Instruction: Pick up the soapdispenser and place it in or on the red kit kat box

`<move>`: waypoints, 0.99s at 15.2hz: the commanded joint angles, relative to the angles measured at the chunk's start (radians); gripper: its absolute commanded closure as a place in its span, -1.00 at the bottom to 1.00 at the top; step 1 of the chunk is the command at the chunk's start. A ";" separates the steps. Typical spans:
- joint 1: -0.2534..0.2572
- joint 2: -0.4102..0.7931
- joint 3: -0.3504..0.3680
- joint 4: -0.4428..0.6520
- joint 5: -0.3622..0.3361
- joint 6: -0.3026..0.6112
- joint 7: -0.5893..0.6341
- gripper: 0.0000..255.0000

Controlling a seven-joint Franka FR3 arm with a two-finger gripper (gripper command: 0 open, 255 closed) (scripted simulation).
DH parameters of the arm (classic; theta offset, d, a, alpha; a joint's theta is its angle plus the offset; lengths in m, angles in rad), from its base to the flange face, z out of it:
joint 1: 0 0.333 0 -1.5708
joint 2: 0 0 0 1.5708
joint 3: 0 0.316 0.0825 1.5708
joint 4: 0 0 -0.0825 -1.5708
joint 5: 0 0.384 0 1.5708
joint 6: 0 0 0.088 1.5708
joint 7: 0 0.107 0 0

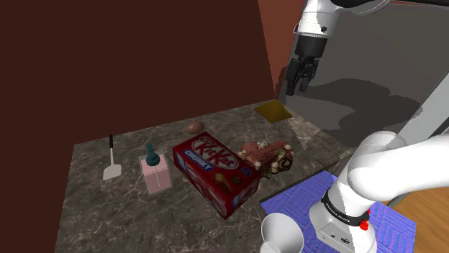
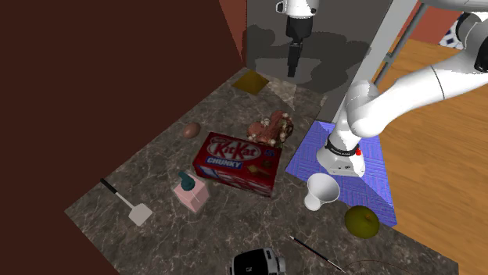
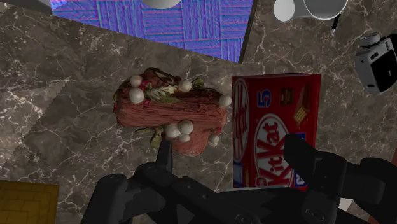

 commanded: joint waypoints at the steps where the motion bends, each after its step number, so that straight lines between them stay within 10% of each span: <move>1: 0.000 0.000 0.000 0.000 0.000 0.000 0.000 -1.00; 15: 0.075 0.322 0.286 0.089 0.127 0.267 0.285 -1.00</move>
